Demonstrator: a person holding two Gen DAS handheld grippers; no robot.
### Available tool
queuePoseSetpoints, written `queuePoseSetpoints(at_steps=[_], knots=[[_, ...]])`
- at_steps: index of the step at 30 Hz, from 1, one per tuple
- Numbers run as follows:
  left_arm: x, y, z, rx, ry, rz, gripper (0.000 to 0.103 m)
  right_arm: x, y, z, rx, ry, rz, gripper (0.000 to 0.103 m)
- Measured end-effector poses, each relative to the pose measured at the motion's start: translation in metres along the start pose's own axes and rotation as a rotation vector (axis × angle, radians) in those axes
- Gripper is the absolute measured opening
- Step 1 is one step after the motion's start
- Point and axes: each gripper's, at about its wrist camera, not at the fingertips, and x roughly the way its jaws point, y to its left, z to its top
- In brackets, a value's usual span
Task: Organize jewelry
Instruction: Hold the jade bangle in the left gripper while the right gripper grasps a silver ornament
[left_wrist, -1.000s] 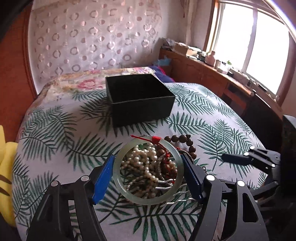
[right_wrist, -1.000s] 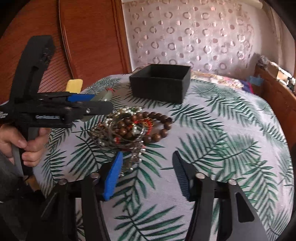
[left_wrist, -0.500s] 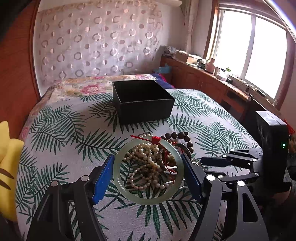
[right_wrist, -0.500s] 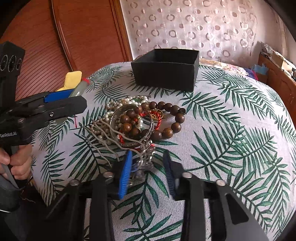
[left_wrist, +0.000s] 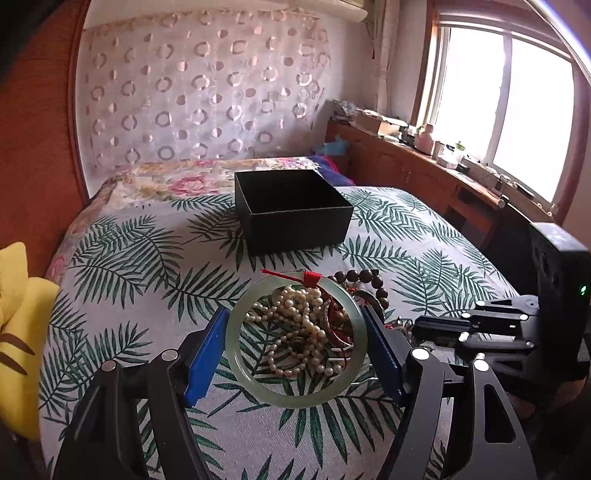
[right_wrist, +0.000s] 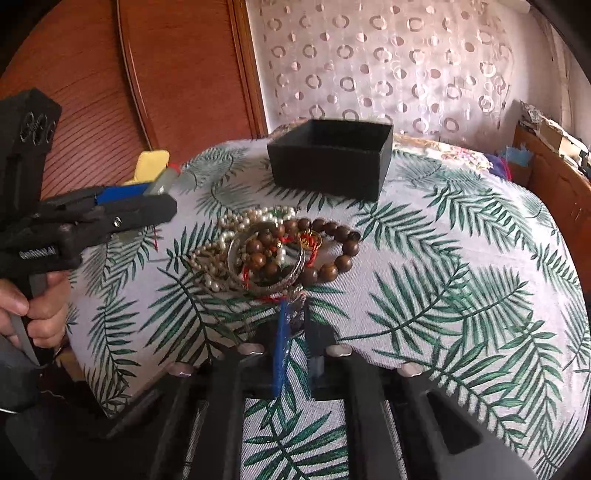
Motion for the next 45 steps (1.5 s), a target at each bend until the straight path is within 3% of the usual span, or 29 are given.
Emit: queuePoseSetpoints(at_steps=[13,27,31,35,37,38,39,43,45], knots=[[0.0,0.0,0.002,-0.006,-0.005,0.003,0.068,-0.018,0.004,0.012,-0.049,-0.051,-0.008,0.002],[-0.002,-0.002,0.014,0.01,-0.033,0.02,0.068,-0.043,0.009,0.043,-0.184,-0.104,-0.089,0.0],[0.001,-0.001,0.016,0.01,-0.034,0.022,0.068,-0.039,0.005,0.048,-0.194,-0.083,-0.09,0.0],[0.003,-0.001,0.015,0.01,-0.028,0.01,0.068,-0.025,-0.009,0.032,-0.139,-0.03,-0.103,0.001],[0.005,-0.001,0.014,0.01,-0.023,0.009,0.068,-0.018,-0.014,0.022,-0.11,-0.005,-0.102,0.033],[0.005,-0.001,0.013,0.009,-0.021,0.008,0.068,-0.015,-0.016,0.019,-0.096,0.0,-0.098,0.06],[0.006,0.0,0.012,0.008,-0.02,0.007,0.068,-0.011,-0.019,0.014,-0.075,0.009,-0.089,0.066],[0.005,0.001,0.01,0.007,-0.021,0.007,0.068,0.004,-0.028,0.003,-0.018,0.063,-0.074,0.064],[0.006,0.001,0.01,0.007,-0.021,0.007,0.068,0.009,-0.031,0.001,0.008,0.086,-0.061,0.053]])
